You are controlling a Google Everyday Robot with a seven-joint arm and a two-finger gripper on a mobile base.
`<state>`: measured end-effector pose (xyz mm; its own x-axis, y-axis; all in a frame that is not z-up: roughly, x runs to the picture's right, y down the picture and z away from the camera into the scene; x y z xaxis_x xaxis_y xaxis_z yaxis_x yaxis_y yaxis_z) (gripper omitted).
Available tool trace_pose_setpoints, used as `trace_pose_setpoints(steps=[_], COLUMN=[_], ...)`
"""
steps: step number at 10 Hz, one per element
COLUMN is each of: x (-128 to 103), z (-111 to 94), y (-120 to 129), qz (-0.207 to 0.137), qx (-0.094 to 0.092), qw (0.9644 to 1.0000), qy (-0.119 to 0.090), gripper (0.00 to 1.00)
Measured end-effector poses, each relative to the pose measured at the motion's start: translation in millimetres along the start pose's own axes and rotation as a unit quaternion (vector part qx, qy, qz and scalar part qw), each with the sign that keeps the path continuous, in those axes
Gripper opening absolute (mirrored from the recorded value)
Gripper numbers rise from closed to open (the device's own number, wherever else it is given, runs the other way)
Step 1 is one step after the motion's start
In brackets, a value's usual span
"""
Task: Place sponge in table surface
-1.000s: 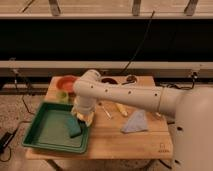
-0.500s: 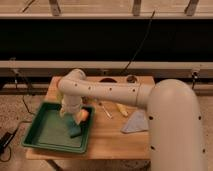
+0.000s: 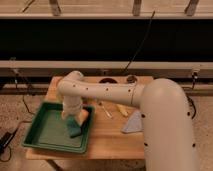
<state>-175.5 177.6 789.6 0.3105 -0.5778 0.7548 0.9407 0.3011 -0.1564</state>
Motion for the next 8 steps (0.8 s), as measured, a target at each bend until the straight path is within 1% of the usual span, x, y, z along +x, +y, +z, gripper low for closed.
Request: trace_pose_setpoints(steps=[2, 6, 8], x=[-1, 3, 3], z=[9, 21, 28], y=[2, 1, 0], qz=[-0.014, -0.039, -0.061], qx=[-0.002, 0.010, 0.013], qw=[0.9999, 0.9992, 0.9980], qy=[0.002, -0.004, -0.004], gripper=[0.65, 0.65, 0.65])
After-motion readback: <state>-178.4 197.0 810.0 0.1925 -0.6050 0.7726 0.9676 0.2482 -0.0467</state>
